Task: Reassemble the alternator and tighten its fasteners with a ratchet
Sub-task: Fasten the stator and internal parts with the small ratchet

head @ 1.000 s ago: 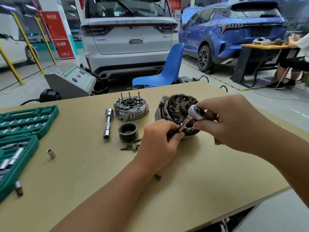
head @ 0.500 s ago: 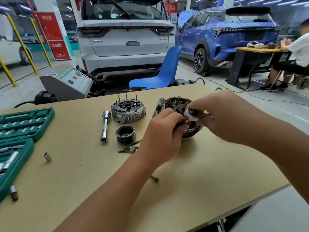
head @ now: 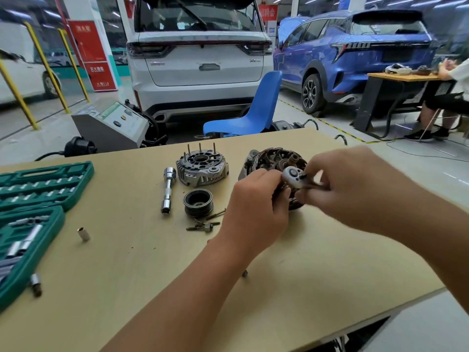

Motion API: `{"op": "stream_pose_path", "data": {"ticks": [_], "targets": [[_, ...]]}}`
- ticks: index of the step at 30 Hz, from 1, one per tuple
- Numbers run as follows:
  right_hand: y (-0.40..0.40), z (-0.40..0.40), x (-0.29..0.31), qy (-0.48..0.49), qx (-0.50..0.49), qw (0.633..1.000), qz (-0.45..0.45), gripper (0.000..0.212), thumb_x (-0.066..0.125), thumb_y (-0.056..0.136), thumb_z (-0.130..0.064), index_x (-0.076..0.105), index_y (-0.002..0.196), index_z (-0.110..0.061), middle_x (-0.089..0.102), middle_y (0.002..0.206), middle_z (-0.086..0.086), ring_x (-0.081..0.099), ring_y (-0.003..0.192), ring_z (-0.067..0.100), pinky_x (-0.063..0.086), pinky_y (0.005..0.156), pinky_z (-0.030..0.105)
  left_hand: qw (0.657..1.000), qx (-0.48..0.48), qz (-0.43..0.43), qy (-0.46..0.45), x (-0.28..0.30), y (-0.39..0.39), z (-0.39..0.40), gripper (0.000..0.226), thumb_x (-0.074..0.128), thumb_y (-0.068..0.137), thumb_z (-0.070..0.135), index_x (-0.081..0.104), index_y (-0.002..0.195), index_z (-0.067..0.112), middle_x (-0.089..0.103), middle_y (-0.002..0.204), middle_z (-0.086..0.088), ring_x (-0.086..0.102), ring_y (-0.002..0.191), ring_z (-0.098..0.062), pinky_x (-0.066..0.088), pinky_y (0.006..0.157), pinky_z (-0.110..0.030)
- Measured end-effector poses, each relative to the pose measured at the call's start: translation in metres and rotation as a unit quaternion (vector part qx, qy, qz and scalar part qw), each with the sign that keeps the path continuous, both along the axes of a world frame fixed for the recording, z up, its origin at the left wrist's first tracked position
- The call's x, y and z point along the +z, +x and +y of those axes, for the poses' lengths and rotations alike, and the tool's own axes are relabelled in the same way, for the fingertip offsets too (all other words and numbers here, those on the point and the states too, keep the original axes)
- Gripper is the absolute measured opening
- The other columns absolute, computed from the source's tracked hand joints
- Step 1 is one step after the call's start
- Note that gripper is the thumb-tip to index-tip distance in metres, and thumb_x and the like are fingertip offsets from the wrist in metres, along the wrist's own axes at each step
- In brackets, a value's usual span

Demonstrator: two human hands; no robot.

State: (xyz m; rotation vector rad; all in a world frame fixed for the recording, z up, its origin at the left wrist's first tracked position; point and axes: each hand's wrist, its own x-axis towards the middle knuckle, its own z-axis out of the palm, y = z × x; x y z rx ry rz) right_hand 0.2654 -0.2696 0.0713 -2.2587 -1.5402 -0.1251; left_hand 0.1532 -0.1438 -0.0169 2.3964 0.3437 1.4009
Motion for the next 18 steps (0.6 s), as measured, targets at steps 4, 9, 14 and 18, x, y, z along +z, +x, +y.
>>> {"op": "stream_pose_path", "data": {"ticks": [4,9,14,18], "targets": [[-0.001,0.005,-0.001,-0.041,-0.012,0.998,-0.056,0.019,0.066,0.083,-0.044,0.059,0.077,-0.027,0.060,0.071,-0.006,0.063,0.070,0.020,0.045,0.054,0.033,1.000,-0.010,-0.006,-0.026,0.001,-0.001,0.001,0.009,0.076,0.085,0.000,0.069,0.080,0.004,0.062,0.071,-0.005,0.048,0.066,-0.018,0.041,0.062,-0.030],[-0.004,0.003,0.002,-0.032,0.005,0.997,-0.075,0.015,0.067,0.079,-0.037,0.060,0.075,-0.024,0.060,0.070,-0.005,0.062,0.068,0.019,0.050,0.055,0.036,0.999,0.001,-0.016,-0.040,0.001,-0.001,0.002,0.013,0.079,0.087,0.006,0.070,0.077,0.005,0.060,0.067,-0.001,0.046,0.061,-0.015,0.038,0.059,-0.029],[0.003,0.001,0.006,-0.022,-0.040,0.982,-0.186,0.005,0.061,0.087,-0.032,0.066,0.089,-0.031,0.063,0.085,-0.007,0.060,0.084,0.023,0.048,0.069,0.035,0.999,-0.020,-0.021,-0.029,0.004,-0.005,0.003,0.021,0.078,0.089,0.009,0.067,0.072,0.004,0.052,0.063,0.006,0.039,0.058,-0.008,0.034,0.057,-0.022],[-0.001,-0.006,0.005,-0.050,0.032,0.998,0.019,0.022,0.070,0.079,-0.043,0.067,0.075,-0.022,0.063,0.065,-0.005,0.058,0.062,0.013,0.047,0.055,0.031,0.999,-0.012,-0.016,-0.033,0.003,-0.004,0.004,0.019,0.077,0.089,0.008,0.068,0.072,0.006,0.056,0.063,0.001,0.044,0.059,-0.015,0.036,0.056,-0.031]]}}
